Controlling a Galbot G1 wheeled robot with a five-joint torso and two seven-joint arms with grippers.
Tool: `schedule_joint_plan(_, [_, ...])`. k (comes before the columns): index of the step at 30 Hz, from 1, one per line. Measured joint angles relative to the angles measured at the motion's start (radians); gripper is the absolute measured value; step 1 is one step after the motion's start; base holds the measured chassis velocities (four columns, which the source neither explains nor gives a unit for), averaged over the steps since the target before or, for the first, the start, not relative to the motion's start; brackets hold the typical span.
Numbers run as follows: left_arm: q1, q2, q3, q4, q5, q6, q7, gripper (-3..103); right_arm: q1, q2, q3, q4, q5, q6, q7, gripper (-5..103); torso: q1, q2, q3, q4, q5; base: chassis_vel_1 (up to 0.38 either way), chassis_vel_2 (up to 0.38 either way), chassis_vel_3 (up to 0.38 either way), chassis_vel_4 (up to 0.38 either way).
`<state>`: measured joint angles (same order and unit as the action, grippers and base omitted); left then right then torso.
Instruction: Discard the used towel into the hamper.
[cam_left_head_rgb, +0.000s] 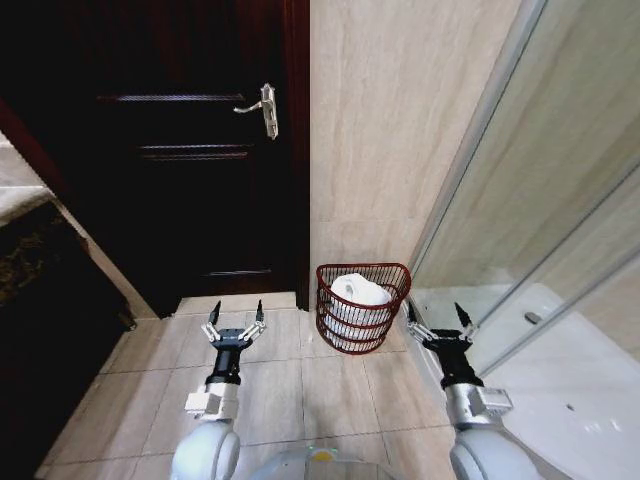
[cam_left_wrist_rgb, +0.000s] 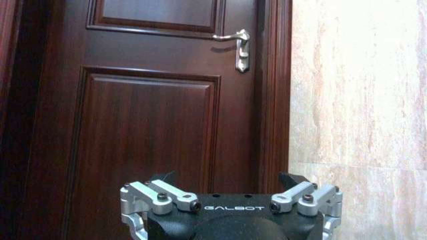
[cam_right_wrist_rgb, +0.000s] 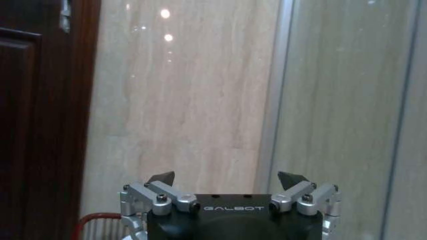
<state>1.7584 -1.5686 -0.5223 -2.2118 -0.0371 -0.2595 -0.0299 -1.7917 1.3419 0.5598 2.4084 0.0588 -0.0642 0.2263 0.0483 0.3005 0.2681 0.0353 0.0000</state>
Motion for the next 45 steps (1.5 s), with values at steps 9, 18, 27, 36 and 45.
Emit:
schedule_joint_plan(9, [-0.061, 0.021, 0.012, 0.03, -0.017, 0.037, 0.009, 100, 0.035, 0.026, -0.008, -0.019, -0.007, -0.036, 0.024, 100, 0.0, 0.0, 0.0, -0.0001, -0.0001, 0.0, 0.0, 0.0, 0.0])
schedule_joint_plan(18, [-0.059, 0.055, -0.006, 0.049, -0.064, 0.011, 0.022, 100, 0.051, 0.081, -0.031, -0.045, -0.065, -0.026, 0.008, 100, 0.0, 0.0, 0.0, 0.0, -0.0001, 0.082, -0.073, -0.072, 0.069])
schedule_joint_plan(27, [-0.069, 0.089, -0.008, 0.069, -0.08, 0.02, 0.036, 100, 0.047, 0.106, -0.03, -0.052, -0.082, -0.018, 0.007, 100, 0.0, 0.0, 0.0, -0.0004, -0.0002, 0.184, -0.192, -0.178, 0.162])
schedule_joint_plan(36, [-0.08, 0.102, 0.004, 0.089, -0.072, 0.037, 0.07, 100, 0.051, 0.135, -0.03, -0.082, -0.105, 0.0, 0.003, 100, 0.0, 0.0, 0.0, -0.0002, -0.0001, 0.08, -0.095, -0.086, 0.077])
schedule_joint_plan(45, [-0.08, 0.123, -0.009, 0.101, -0.077, 0.028, 0.083, 100, 0.05, 0.148, -0.033, -0.086, -0.118, 0.006, -0.005, 100, 0.0, 0.0, 0.0, 0.0, -0.0001, -0.065, -0.026, -0.024, -0.067])
